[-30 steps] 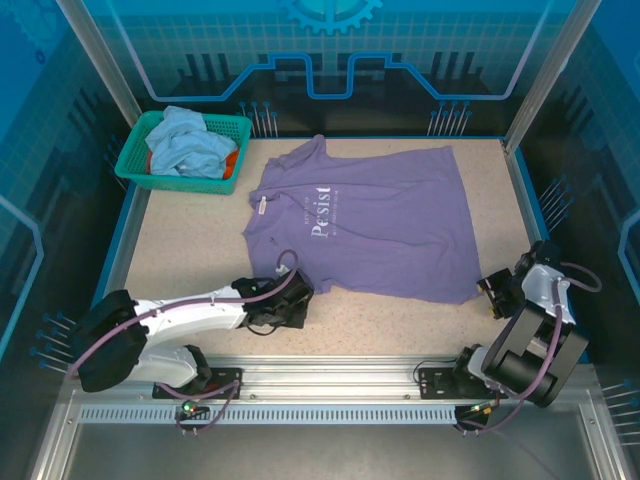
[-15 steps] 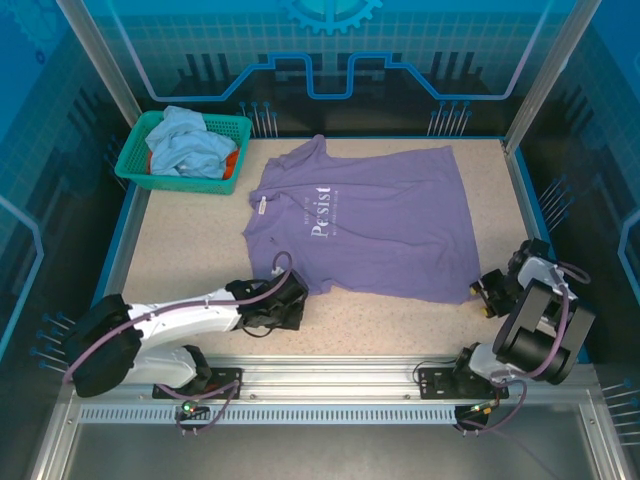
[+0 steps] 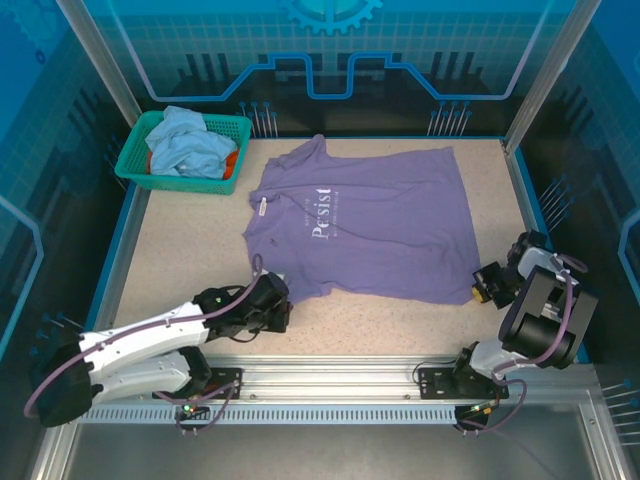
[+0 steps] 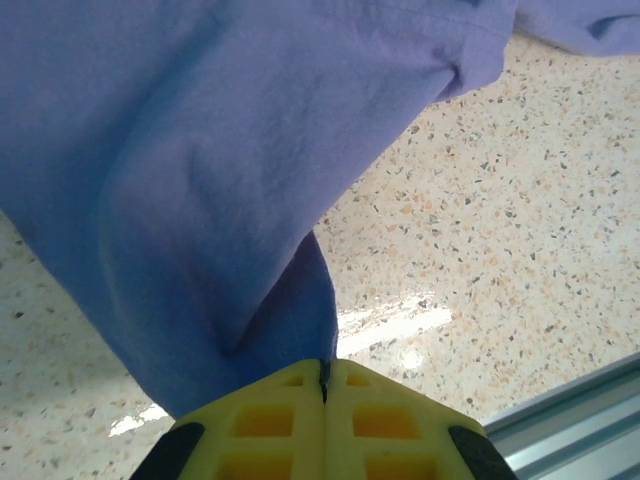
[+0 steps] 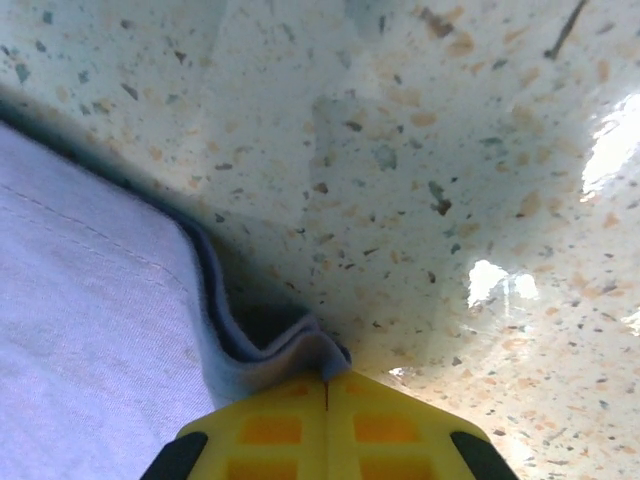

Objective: Fold and stack the t-shirts

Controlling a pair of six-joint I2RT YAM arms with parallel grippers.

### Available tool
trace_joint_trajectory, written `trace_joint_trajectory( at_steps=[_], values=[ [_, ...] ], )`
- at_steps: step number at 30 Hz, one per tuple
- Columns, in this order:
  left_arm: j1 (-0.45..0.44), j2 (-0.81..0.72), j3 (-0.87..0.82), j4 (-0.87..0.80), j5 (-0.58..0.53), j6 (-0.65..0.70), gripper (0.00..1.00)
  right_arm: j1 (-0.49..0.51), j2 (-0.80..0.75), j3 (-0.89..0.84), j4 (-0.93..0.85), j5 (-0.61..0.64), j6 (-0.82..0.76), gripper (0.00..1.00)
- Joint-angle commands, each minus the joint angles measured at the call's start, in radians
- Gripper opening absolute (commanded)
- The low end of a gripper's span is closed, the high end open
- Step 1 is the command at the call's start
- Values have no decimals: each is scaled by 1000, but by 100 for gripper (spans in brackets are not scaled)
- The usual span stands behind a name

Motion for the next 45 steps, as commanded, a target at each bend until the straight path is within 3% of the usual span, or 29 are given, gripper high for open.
trace_joint_trajectory(
  at_steps=[1,6,11,19,23,36,45],
  values=[
    [8,-61,16,-105,-8,-34,0,29,-14,43,-25,14,-7,0],
    [21,-148,75,-221,-52,-35,0,41,-81,94,-83,16,-13,0],
    [63,-200,110,-252,12,-57,0,74,-120,171,-137,12,-40,0],
    [211,-96,252,-249,57,-17,0,118,-72,284,-148,8,-26,0],
    [316,29,355,-223,138,16,0,152,2,356,-146,16,-5,0],
    [615,491,754,-255,241,98,0,216,328,619,-150,8,83,0],
    [675,850,1057,-342,263,158,0,192,479,706,-143,-36,127,1]
  ],
)
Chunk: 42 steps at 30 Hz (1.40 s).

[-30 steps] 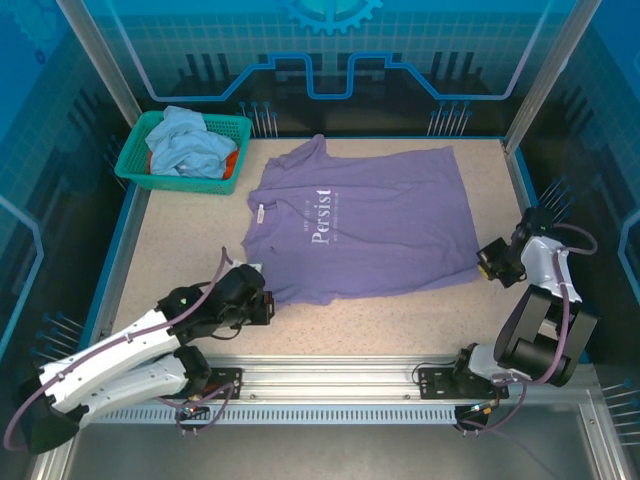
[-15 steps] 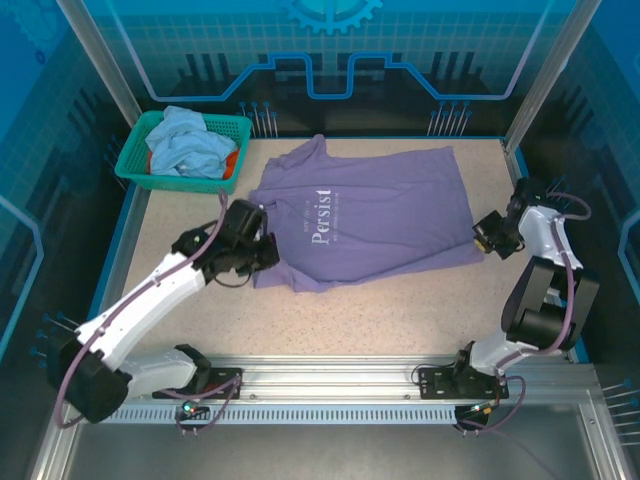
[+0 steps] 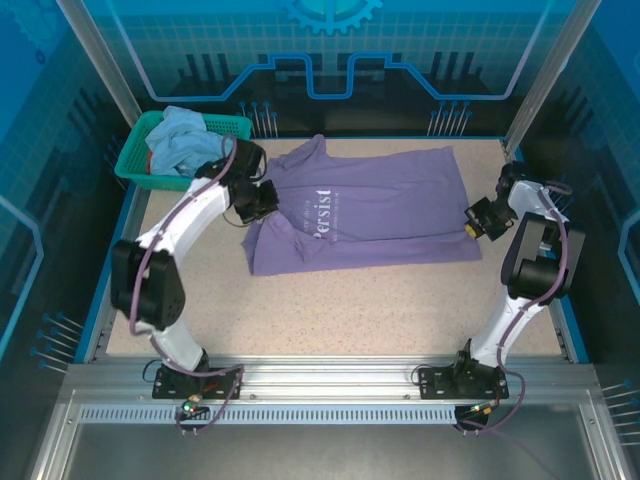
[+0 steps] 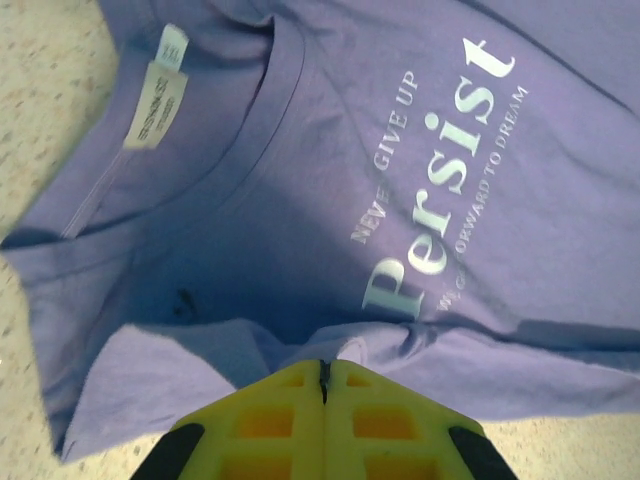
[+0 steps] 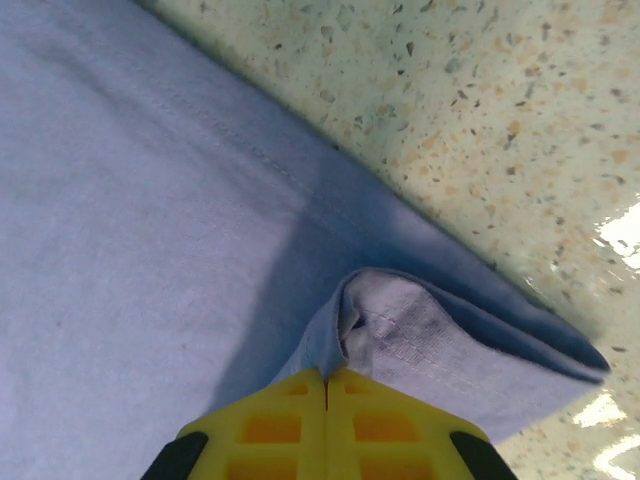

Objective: Fold and stack the t-shirts

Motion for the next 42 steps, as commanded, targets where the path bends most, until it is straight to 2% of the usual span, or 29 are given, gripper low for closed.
trace_joint_trajectory(
  at_steps=[1,6,8,10,11,12,14,15,16,18,20,23,26,29,30,32,34,39,42],
  values=[
    [11,108,126,-83,29,52,0,-23,39,37,-23,-46,42,1],
    [41,236,289,-144,-26,51,0,-66,44,9,11,-82,80,3],
    [52,277,337,-167,-47,53,5,-77,49,10,13,-91,88,5],
    [61,318,386,-184,-55,55,17,-90,52,6,22,-96,100,17],
    [67,339,421,-202,-62,59,26,-96,49,2,26,-97,111,24],
    [72,356,459,-229,-69,64,32,-103,42,-5,40,-105,121,33],
    [76,359,508,-262,-94,75,34,-116,18,-14,57,-122,132,60],
    [76,340,512,-265,-108,74,42,-116,-4,-19,63,-126,132,69],
    [76,317,506,-262,-120,69,52,-112,-29,-29,78,-133,125,74],
    [66,239,450,-229,-136,54,57,-85,-92,-61,112,-139,102,80],
    [42,154,350,-180,-130,29,57,-47,-147,-89,105,-134,70,79],
    [-37,10,126,-45,-118,-20,46,30,-241,-173,118,-125,17,72],
    [-117,-80,-67,75,-98,-74,33,120,-357,-278,165,-70,-28,62],
    [-138,-107,-205,176,-68,-129,17,214,-422,-347,223,-56,-68,49],
    [-138,-103,-232,201,-59,-140,13,241,-416,-347,226,-64,-84,41],
    [-138,-76,-254,223,-50,-150,12,295,-369,-322,202,-62,-106,31],
    [-140,-46,-268,249,-50,-164,11,337,-306,-290,184,-72,-126,27],
    [-138,36,-330,343,-79,-203,11,422,-165,-225,175,-35,-138,28],
    [-138,82,-352,372,-105,-205,12,437,-97,-210,177,-5,-119,29]
  ],
)
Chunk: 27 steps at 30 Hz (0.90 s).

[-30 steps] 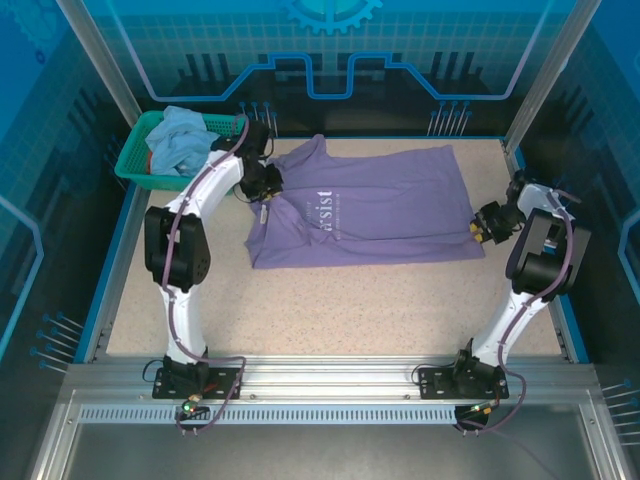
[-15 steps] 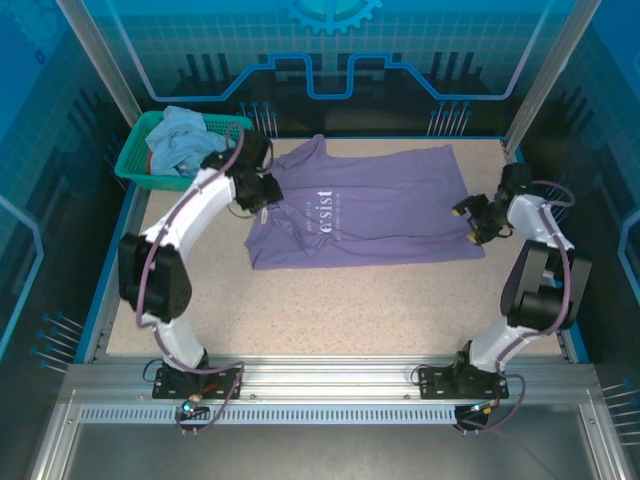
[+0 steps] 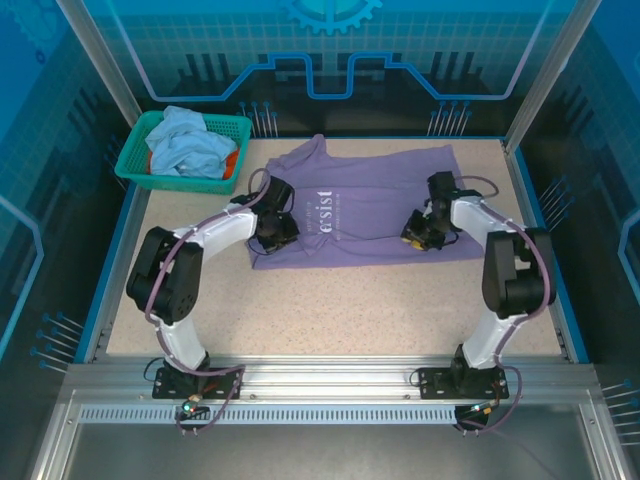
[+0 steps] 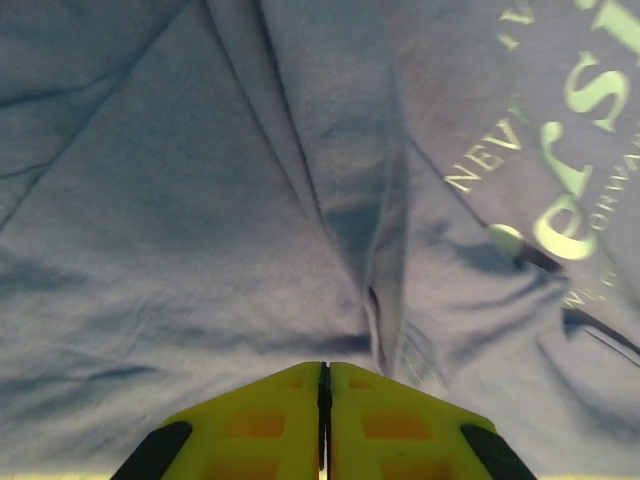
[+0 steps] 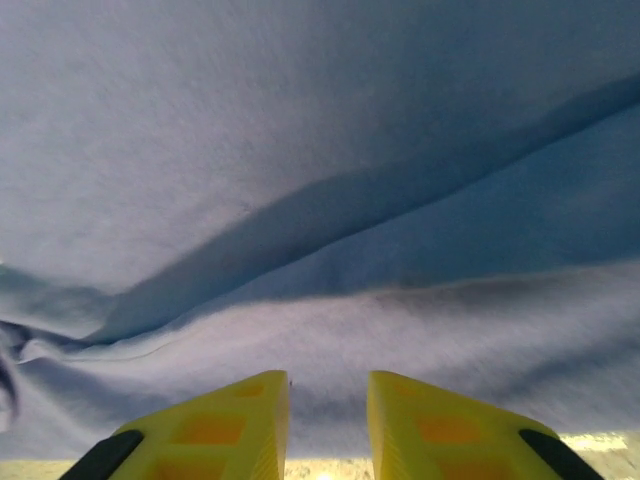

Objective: Fold and stack the t-shirts

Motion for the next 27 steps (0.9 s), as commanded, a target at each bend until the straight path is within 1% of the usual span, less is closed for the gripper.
trace_joint_trajectory(
  at_steps=[1,3,5,8,10,14,17,19,23,27],
  values=[
    [3,45,-35,62,-53,-32,12,14,56,27,-7,43,4,30],
    [3,55,-57,52,-107,-44,12,11,65,5,4,64,36,34],
    [5,49,-89,58,-131,-56,13,14,71,-23,21,64,63,36],
    [3,21,-148,61,-144,-86,15,34,77,-20,-19,102,70,39],
    [1,-7,-195,67,-144,-101,17,38,63,-43,-22,96,87,41],
    [0,-95,-296,61,-156,-132,17,48,40,-93,-41,65,115,44],
    [0,-168,-362,56,-153,-138,18,77,-5,-140,-64,98,129,45],
    [-2,-210,-402,46,-155,-143,18,87,-47,-188,-55,82,134,48],
    [-1,-291,-479,38,-143,-149,19,101,-100,-256,-45,47,162,49],
    [-2,-376,-551,19,-156,-159,19,155,-138,-328,-33,38,206,49]
  ],
)
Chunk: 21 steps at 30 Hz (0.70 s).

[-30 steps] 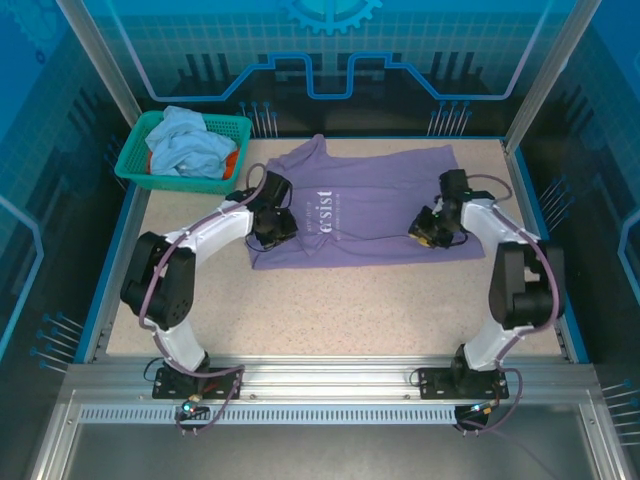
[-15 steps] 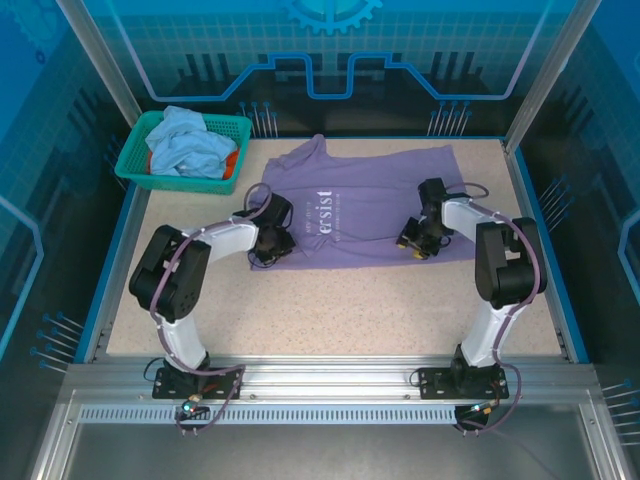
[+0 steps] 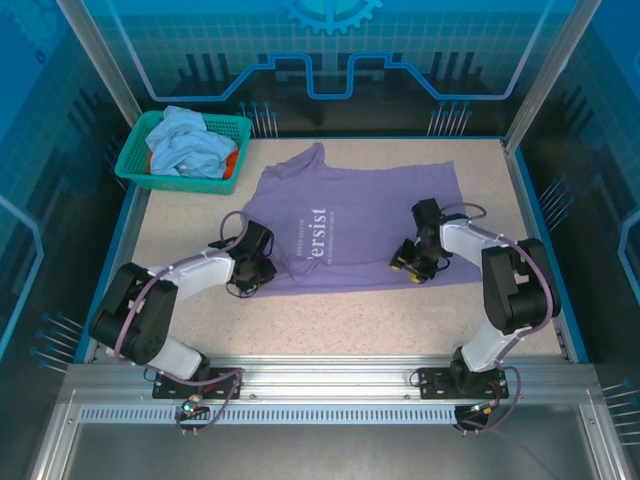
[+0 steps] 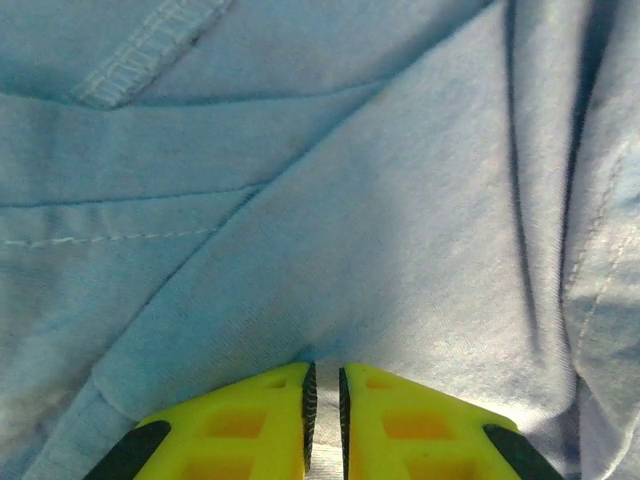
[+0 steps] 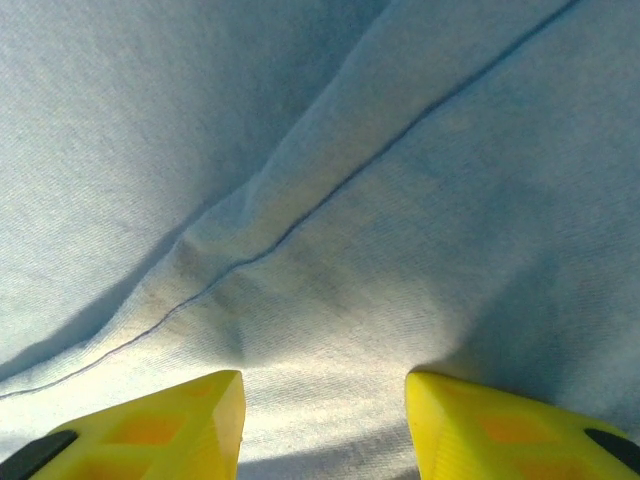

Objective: Fold and stack the t-shirts

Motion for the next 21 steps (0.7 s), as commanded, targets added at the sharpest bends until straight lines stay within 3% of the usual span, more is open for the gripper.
trace_joint_trajectory(
  at_steps=[1,8,13,16,21],
  values=[
    [0,-69,-71,-96,-52,-24,19,49,-16,-93,-49,1,68,49],
    [0,-229,-162,-139,-44,-51,20,97,-131,-211,-22,11,150,51],
    [0,-343,-129,-194,-40,-23,26,101,-287,-189,-101,99,149,65],
    [-1,-387,-76,-197,9,16,33,51,-403,-161,-144,149,126,69],
    [-42,-342,20,-161,172,87,49,-154,-532,-163,-143,127,44,68]
  ],
)
